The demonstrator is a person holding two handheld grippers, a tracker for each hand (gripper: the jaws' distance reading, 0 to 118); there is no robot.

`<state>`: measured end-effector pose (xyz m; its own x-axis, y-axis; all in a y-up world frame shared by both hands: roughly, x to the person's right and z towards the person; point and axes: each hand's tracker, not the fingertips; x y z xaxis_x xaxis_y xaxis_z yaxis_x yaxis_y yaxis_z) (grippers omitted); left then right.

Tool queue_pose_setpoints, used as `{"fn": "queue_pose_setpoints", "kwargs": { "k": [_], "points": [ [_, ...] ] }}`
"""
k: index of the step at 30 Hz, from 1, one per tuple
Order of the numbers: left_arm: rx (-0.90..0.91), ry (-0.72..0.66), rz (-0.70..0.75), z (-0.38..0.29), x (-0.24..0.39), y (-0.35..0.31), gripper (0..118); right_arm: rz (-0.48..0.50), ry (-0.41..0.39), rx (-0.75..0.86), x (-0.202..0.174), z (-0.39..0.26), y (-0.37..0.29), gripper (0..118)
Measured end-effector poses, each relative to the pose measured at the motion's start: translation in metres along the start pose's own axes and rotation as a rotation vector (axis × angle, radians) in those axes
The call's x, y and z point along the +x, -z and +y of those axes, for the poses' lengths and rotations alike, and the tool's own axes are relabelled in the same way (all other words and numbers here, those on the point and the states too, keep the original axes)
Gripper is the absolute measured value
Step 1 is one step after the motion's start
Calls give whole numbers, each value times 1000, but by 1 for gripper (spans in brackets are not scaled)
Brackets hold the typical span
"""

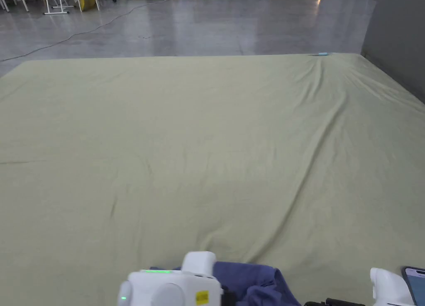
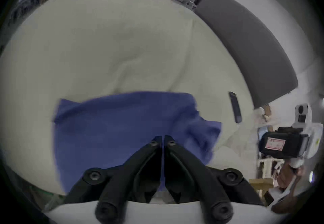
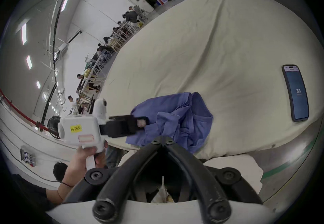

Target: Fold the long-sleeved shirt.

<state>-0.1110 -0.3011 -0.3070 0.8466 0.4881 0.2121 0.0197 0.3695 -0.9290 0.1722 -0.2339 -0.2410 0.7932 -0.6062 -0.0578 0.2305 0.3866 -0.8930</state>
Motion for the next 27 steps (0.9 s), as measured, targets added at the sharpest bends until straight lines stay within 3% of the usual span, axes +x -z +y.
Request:
{"fn": "queue_pose_setpoints", "kwargs": {
  "k": [2,4,6,10,14,19,22,26,27],
  "points": [
    [-56,80,33,-5,24,31,0,-83,-4,8,3,1,-3,0],
    [-63,91,60,-8,41,46,0,-213,-67,17,-1,1,-6,0],
    [-45,93,-41,-5,55,48,0,-285,-126,31,-7,2,-10,0],
    [-71,131,-182,0,79,39,0,-262,-135,53,-16,8,-9,0],
    [30,27,-209,8,40,-12,0,-248,-152,80,-33,19,7,0],
    [133,-127,-1,4,-56,-79,0,-171,-215,-27,-49,26,72,0],
    [151,-204,78,-5,-99,-101,0,-223,-252,-147,-48,21,125,0],
    [137,-243,104,-18,-125,-109,0,-327,-232,-294,-27,5,175,0],
    [130,-270,92,-19,-131,-108,7,-302,-221,-256,-22,4,174,0]
  ]
}}
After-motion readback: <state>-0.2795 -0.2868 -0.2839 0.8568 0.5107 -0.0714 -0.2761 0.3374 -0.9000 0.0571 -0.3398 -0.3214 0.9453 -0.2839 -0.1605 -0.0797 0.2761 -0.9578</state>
